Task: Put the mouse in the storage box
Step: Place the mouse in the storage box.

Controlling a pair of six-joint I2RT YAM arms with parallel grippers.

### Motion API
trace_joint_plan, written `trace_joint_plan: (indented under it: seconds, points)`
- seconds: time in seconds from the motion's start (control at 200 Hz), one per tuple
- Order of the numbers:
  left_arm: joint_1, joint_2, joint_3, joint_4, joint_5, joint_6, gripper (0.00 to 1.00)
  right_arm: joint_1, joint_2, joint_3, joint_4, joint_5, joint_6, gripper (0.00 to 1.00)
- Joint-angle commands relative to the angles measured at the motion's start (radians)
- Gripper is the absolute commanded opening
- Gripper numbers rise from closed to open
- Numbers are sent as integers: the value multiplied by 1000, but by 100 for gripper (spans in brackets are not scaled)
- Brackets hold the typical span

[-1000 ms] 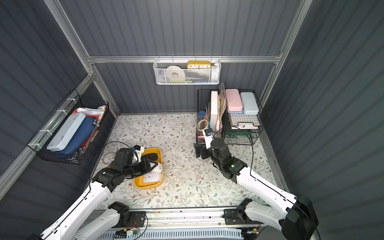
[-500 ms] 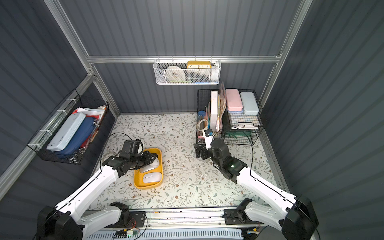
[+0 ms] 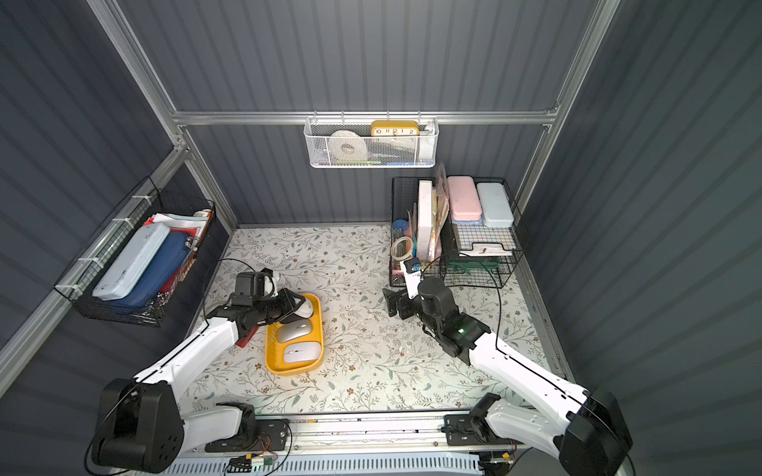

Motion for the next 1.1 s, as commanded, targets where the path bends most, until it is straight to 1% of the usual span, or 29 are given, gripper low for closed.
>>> trace_joint_plan:
  seconds: [0.0,0.26,0.425,0.605,0.65,0.826,0.891,0.921,0.986,1.096]
  points:
    - [6,29,-29,97,74,27,0,-4,-3,-16,24,-22,-13,99]
    - [12,97,-60,189,92,27,0,-4,-1,-15,22,-33,-15,99]
    - [14,128,-59,214,86,29,0,-4,2,-17,22,-45,-19,99]
    - [16,160,-71,235,90,32,9,-4,6,-17,22,-49,-18,99]
    - [16,165,-76,238,87,32,14,-4,6,-17,22,-48,-19,99]
    - [17,157,-80,222,67,35,43,-5,10,-17,22,-52,-19,99]
    - [17,152,-74,205,49,36,60,-5,13,-17,22,-53,-19,99]
    - [17,151,-69,192,38,38,66,-4,16,-16,22,-53,-17,99]
    - [17,148,-63,177,27,40,72,-4,21,-15,20,-54,-14,99]
    - [17,126,-55,149,8,40,78,-4,29,-10,12,-48,-12,99]
